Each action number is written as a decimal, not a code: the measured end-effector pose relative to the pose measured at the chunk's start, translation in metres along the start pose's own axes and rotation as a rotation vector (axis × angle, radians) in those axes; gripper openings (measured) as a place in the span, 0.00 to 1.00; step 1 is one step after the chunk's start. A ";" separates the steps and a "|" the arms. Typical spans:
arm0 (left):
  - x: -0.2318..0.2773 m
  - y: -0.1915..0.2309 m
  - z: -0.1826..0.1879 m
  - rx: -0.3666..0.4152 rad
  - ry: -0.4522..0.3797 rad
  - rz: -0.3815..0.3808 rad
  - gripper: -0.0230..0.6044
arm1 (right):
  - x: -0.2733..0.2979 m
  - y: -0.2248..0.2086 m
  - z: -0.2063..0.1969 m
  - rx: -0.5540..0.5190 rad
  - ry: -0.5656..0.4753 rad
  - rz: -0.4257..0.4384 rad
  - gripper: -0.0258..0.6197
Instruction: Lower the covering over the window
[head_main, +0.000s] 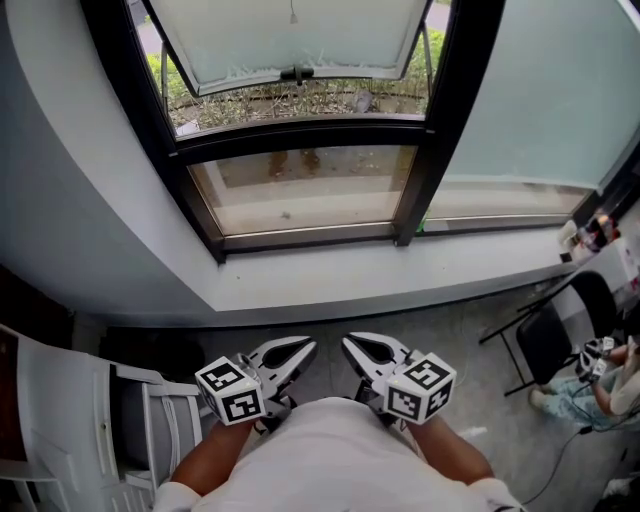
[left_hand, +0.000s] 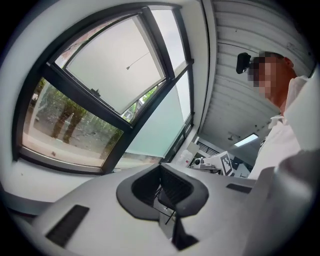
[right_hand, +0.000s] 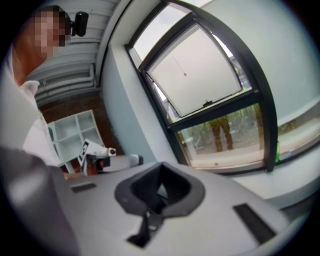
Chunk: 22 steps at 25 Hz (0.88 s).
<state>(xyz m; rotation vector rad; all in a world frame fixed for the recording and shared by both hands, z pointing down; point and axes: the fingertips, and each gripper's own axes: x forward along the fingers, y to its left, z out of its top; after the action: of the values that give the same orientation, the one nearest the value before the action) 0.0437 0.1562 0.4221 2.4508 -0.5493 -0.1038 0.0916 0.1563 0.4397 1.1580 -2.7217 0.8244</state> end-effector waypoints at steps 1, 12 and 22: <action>0.002 0.001 0.000 0.007 -0.001 0.014 0.06 | -0.003 -0.006 0.002 0.007 -0.004 -0.006 0.07; 0.022 0.015 0.008 0.032 -0.064 0.143 0.06 | -0.027 -0.060 0.007 0.000 0.004 -0.049 0.14; 0.024 0.021 0.007 0.034 -0.077 0.211 0.06 | -0.014 -0.080 0.011 -0.009 0.027 -0.009 0.16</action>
<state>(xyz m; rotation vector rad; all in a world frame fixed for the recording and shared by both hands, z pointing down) 0.0567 0.1272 0.4297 2.4126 -0.8464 -0.1031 0.1582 0.1135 0.4626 1.1482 -2.6939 0.8202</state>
